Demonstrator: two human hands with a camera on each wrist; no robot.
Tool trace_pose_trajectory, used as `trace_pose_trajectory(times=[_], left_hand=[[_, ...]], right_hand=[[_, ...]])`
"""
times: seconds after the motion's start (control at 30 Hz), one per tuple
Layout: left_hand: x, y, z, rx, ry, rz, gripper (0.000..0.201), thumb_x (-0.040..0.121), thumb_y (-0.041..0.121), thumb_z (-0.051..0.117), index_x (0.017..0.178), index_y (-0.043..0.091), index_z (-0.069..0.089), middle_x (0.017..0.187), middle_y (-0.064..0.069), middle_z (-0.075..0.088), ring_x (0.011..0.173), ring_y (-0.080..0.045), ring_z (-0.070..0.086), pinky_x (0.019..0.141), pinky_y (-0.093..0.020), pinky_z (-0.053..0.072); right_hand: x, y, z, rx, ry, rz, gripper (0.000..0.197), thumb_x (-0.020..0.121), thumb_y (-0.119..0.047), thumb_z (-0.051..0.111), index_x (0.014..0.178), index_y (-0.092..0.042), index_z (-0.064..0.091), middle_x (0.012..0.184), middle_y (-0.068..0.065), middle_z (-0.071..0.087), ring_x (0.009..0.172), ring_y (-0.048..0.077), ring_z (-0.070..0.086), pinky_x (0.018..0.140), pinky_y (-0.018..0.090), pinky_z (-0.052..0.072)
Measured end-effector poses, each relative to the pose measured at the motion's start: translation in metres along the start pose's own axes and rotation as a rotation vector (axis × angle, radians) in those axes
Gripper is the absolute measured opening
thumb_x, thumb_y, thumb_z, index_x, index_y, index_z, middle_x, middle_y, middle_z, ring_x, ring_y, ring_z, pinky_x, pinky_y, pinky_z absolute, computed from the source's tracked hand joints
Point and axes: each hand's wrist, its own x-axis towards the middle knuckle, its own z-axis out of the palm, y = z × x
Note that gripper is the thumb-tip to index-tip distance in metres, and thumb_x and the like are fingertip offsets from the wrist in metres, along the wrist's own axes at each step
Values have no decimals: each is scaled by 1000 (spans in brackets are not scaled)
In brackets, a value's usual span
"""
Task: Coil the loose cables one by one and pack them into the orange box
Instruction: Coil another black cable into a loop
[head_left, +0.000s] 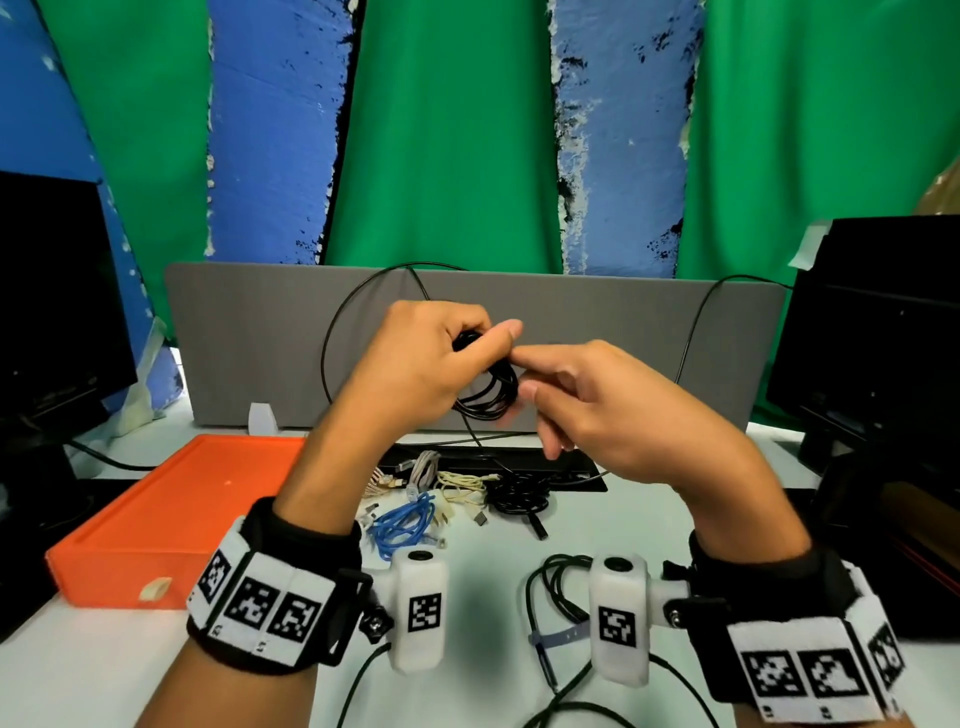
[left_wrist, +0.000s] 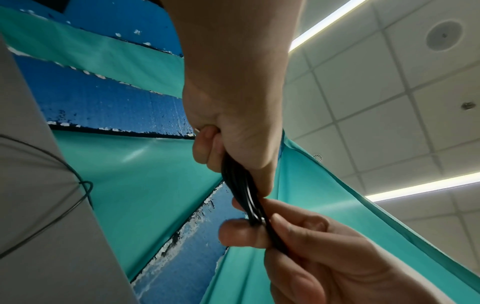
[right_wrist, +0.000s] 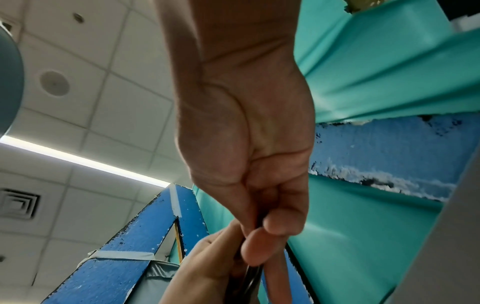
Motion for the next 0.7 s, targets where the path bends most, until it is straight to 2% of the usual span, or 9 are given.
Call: trace_pose_trajectory(times=[0.07, 0.13, 0.23, 0.33, 0.4, 0.47, 0.53, 0.6, 0.7], left_hand=[[0, 6, 3, -126, -2, -57, 41, 91, 48, 62, 66, 15, 66, 51, -2, 52, 47, -7, 40, 47, -26, 31], [-1, 11, 5, -234, 14, -104, 43, 86, 54, 60, 62, 19, 64, 45, 5, 47, 43, -5, 37, 46, -25, 30], [-2, 15, 3, -319, 58, -123, 52, 88, 56, 56, 57, 14, 56, 46, 5, 40, 45, -8, 35, 49, -27, 30], [-3, 14, 1, -221, 65, -59, 45, 92, 54, 54, 71, 15, 63, 54, 4, 48, 51, -3, 42, 51, -20, 33], [-3, 12, 1, -115, -20, -57, 26, 97, 42, 55, 84, 22, 64, 61, 10, 54, 56, -2, 47, 52, -14, 33], [-3, 8, -1, -58, -187, -133, 6, 95, 28, 54, 91, 29, 58, 71, 10, 59, 59, -3, 49, 52, -17, 35], [-4, 3, -2, 4, -334, -214, 10, 93, 24, 51, 90, 33, 54, 77, 7, 62, 61, -9, 51, 53, -25, 37], [-5, 3, -3, -3, -410, -289, 11, 97, 23, 47, 93, 30, 55, 76, 4, 68, 60, -7, 56, 53, -26, 39], [-5, 4, -4, -263, -522, -414, 15, 100, 14, 42, 98, 19, 56, 69, -3, 69, 48, -7, 54, 47, -20, 37]], right_hand=[[1, 0, 2, -19, 20, 25, 28, 106, -16, 40, 100, -33, 62, 64, -11, 60, 48, 5, 46, 52, 24, 36], [5, -1, 8, 17, 60, 50, 28, 103, -19, 41, 81, -32, 54, 63, -9, 51, 51, 6, 42, 55, 34, 36], [11, -4, 13, 122, 110, 61, 26, 96, -40, 47, 97, -21, 65, 72, -4, 61, 65, 15, 53, 69, 47, 47], [14, 1, 17, 103, 189, 59, 18, 101, -36, 53, 103, -22, 64, 89, -3, 70, 84, 18, 65, 82, 49, 52], [16, 6, 17, 67, 244, 72, 15, 102, -34, 53, 100, -24, 63, 87, -3, 69, 83, 18, 64, 78, 48, 53], [17, 8, 19, 1, 253, 103, 16, 103, -33, 51, 92, -26, 60, 76, -3, 64, 71, 18, 59, 66, 43, 49], [17, 8, 22, -71, 238, 138, 17, 104, -34, 48, 90, -27, 56, 68, -5, 55, 62, 13, 51, 55, 35, 38], [18, 8, 26, -126, 228, 165, 17, 105, -34, 46, 94, -25, 55, 68, -6, 51, 62, 12, 48, 52, 32, 30], [20, 8, 30, -162, 210, 186, 16, 106, -34, 43, 99, -24, 54, 72, -7, 52, 68, 15, 49, 53, 32, 32]])
